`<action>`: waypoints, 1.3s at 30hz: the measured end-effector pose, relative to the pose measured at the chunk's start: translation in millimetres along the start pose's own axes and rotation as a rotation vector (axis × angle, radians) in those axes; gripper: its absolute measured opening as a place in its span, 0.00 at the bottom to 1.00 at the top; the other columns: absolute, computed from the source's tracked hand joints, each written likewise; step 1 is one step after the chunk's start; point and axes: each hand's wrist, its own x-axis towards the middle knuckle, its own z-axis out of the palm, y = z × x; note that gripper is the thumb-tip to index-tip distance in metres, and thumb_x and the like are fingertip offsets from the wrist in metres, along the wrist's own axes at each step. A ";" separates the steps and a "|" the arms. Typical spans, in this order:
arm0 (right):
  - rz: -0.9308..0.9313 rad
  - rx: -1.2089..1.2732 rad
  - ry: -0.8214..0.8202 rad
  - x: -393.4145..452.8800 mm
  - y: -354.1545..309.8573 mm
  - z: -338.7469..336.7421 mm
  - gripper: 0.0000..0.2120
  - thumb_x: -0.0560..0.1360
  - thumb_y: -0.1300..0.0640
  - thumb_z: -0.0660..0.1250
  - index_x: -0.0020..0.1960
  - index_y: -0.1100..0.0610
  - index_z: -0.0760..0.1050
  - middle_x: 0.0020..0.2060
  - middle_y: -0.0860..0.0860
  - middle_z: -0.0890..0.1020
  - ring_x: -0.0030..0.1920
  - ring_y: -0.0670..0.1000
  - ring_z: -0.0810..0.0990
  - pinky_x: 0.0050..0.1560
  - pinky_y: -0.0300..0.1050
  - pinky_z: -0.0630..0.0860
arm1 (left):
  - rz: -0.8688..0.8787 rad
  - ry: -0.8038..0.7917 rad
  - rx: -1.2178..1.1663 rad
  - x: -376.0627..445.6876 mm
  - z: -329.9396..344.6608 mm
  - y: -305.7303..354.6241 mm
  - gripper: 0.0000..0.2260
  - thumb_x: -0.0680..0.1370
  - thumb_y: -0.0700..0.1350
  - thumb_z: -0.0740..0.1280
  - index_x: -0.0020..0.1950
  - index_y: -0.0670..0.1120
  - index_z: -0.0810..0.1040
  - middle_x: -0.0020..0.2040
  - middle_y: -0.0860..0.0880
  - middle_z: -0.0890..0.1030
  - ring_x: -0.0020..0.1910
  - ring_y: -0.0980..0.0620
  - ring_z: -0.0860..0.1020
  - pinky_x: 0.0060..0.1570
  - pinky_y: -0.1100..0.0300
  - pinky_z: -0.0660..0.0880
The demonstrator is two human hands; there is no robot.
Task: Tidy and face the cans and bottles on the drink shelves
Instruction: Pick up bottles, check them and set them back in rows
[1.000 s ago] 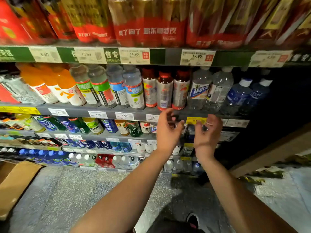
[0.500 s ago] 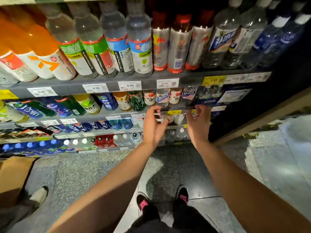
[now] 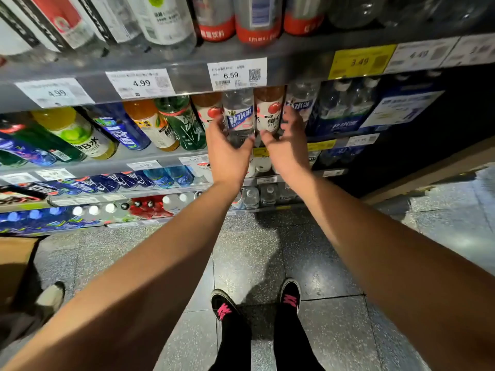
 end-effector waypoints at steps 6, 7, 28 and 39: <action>-0.018 -0.025 0.019 22.9 -1.8 11.3 0.36 0.73 0.53 0.72 0.76 0.60 0.62 0.64 0.58 0.76 0.59 0.51 0.74 0.50 0.30 0.66 | 0.104 0.082 0.135 34.2 12.1 -3.1 0.26 0.71 0.44 0.77 0.64 0.38 0.71 0.60 0.41 0.74 0.56 0.46 0.75 0.58 0.60 0.72; -0.008 -0.037 0.043 23.2 -2.5 15.0 0.37 0.73 0.53 0.72 0.77 0.61 0.61 0.66 0.59 0.75 0.61 0.53 0.74 0.52 0.33 0.66 | 0.106 0.088 0.159 36.9 12.8 -4.9 0.25 0.71 0.44 0.78 0.62 0.38 0.72 0.59 0.41 0.75 0.55 0.45 0.75 0.56 0.60 0.72; 0.153 0.088 0.221 48.2 0.7 48.3 0.31 0.75 0.58 0.72 0.74 0.62 0.64 0.68 0.59 0.75 0.67 0.57 0.75 0.69 0.43 0.68 | 0.026 0.272 0.073 42.0 26.6 -3.3 0.24 0.68 0.50 0.78 0.54 0.39 0.72 0.54 0.43 0.76 0.46 0.55 0.70 0.46 0.66 0.64; 0.237 -0.127 0.152 56.3 1.0 61.6 0.44 0.74 0.48 0.73 0.80 0.57 0.53 0.78 0.58 0.59 0.77 0.58 0.59 0.72 0.44 0.56 | 0.018 0.291 -0.096 35.9 4.4 -20.2 0.36 0.65 0.49 0.81 0.68 0.41 0.71 0.62 0.48 0.77 0.62 0.52 0.76 0.65 0.66 0.69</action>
